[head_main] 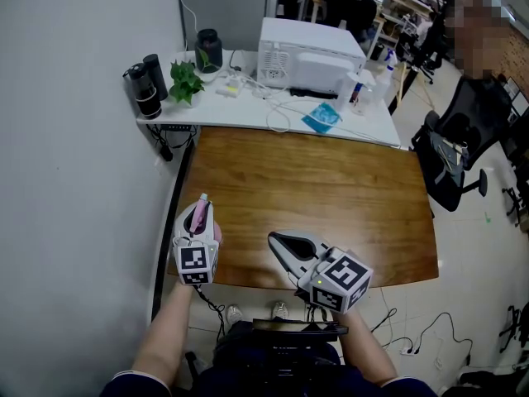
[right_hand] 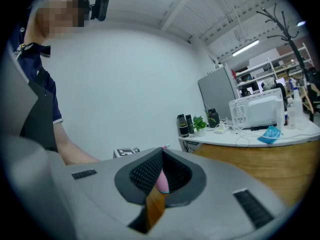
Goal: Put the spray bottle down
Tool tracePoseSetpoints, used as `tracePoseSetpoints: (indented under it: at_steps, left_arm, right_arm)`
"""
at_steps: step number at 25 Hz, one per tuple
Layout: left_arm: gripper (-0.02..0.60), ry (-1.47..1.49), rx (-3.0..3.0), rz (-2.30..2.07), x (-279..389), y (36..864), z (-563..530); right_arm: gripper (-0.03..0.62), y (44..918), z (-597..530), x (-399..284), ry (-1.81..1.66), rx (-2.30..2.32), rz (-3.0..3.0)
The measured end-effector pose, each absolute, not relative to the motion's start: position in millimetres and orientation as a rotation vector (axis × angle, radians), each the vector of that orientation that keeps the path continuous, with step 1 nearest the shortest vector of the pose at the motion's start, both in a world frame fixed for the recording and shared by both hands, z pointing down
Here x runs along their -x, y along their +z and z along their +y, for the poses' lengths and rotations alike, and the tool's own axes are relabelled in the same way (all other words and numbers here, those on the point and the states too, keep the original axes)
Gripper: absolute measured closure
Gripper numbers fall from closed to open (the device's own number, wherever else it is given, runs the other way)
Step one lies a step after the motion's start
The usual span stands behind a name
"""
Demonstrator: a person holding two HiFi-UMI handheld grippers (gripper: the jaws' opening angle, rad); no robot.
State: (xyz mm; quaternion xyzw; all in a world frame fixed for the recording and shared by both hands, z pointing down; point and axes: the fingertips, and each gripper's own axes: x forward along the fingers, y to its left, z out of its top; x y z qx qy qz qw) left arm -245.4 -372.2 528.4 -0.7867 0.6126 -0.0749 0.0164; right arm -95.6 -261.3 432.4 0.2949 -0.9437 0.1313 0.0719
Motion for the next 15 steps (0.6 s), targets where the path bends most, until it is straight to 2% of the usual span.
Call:
tracePoseSetpoints:
  at_steps: [12, 14, 15]
  left_arm:
    - [0.497, -0.225, 2.42, 1.899, 244.6, 528.1, -372.4]
    - [0.467, -0.22, 2.421, 1.903, 246.1, 527.3, -373.6]
    - [0.431, -0.214, 2.429, 1.902, 246.2, 527.3, -374.2]
  right_arm:
    - [0.594, 432.6, -260.6, 85.6, 0.411, -0.903, -2.835]
    - [0.594, 432.7, -260.5, 85.3, 0.412, -0.901, -2.837]
    - [0.594, 432.9, -260.6, 85.1, 0.412, -0.898, -2.84]
